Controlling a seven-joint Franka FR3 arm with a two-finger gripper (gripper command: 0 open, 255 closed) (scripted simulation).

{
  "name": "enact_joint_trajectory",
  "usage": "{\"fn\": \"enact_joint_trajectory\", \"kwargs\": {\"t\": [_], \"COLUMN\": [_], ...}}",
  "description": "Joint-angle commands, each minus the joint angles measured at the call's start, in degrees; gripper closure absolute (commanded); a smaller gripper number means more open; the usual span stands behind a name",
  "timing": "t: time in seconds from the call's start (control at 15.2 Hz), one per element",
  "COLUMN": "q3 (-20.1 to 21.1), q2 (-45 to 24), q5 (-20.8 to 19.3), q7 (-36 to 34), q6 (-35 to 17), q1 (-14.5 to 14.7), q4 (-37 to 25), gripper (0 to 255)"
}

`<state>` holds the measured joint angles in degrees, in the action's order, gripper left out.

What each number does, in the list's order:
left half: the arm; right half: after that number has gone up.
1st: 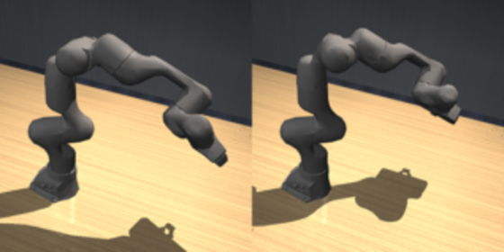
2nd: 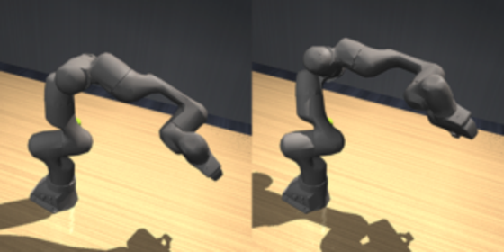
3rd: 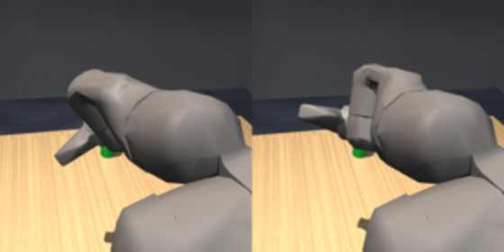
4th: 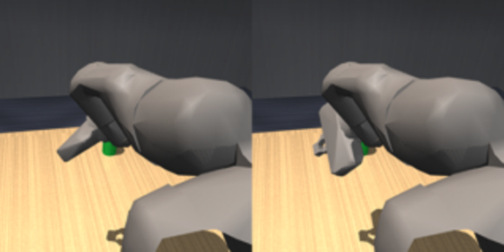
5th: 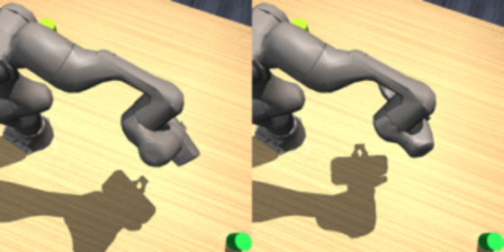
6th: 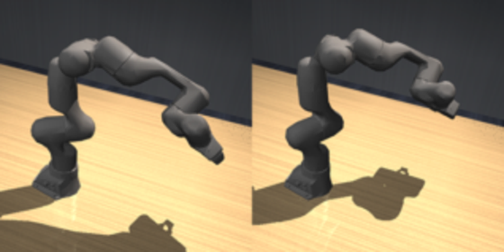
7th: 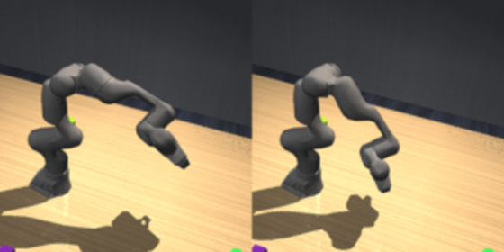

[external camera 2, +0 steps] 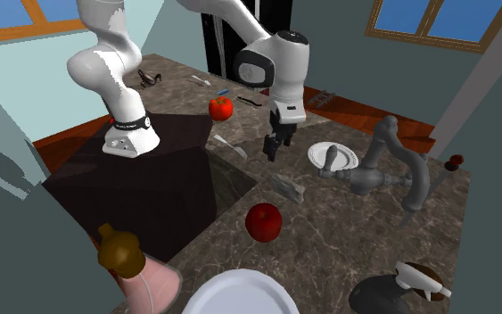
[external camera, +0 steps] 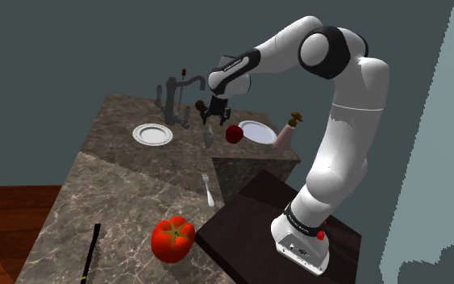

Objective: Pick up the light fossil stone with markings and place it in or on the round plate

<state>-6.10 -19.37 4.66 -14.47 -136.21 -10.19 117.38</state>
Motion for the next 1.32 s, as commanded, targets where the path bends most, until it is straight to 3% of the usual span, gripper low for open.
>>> {"fn": "enact_joint_trajectory", "kwargs": {"t": [0.0, 0.26, 0.79, 1.25], "q3": [-0.3, -0.9, -0.3, -0.3], "q2": [-4.0, -12.3, -16.7, -16.7], "q5": [0.4, 1.4, 2.1, 2.1], "q7": [-0.3, -0.7, -0.3, -0.3], "q6": [-1.0, -1.7, -5.7, -5.7], "q1": [-0.6, -2.1, -2.5, -2.5], "q4": [-2.8, -9.9, -10.3, -10.3], "gripper": [0, 0, 0, 0]}}
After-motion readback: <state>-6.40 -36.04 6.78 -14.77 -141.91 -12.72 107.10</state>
